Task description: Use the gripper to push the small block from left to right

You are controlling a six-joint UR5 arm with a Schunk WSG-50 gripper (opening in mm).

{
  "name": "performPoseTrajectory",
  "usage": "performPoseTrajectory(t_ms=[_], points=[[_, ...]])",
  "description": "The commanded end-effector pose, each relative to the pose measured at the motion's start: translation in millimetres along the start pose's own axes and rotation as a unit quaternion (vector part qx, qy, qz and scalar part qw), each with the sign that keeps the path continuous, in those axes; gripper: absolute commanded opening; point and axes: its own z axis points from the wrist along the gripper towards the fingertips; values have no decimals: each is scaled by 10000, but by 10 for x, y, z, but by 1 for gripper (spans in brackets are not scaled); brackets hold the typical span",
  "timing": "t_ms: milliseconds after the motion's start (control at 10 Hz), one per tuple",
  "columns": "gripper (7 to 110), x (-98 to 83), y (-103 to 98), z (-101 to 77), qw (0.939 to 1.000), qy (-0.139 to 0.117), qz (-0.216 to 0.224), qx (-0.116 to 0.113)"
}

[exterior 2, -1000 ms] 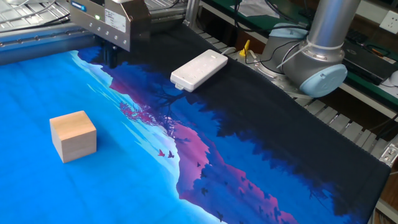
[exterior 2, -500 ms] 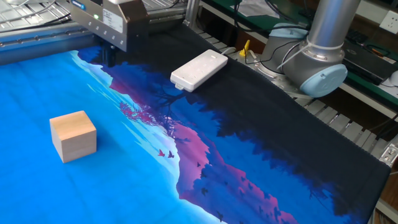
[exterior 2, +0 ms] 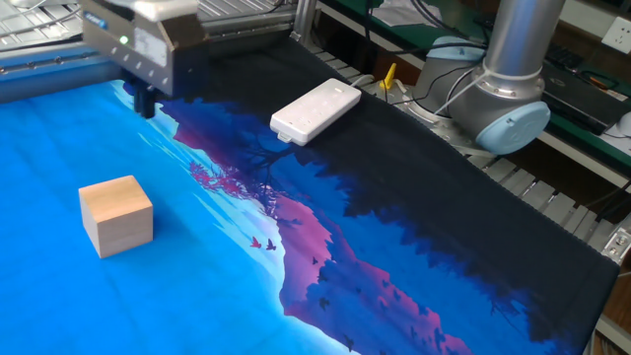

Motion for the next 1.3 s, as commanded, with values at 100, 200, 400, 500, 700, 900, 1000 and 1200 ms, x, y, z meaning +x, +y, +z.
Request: performPoseTrajectory(t_ms=[100,200,400,500,700,900,1000,1200], points=[[7,-232,-17,195,9999,-108,-21,-55],[7,-257,-12,218,9999,-116,-21,-54],[7,-325,-38,279,9999,-134,-44,-20],[7,-365,-43,317,9999,-148,-52,-10],[7,-441,-50,375,9998,-175,-60,18],[7,-485,-51,396,9997,-221,-68,25],[7,-509,-51,411,9997,-218,-69,40],[7,-556,0,434,9997,-226,-38,40]])
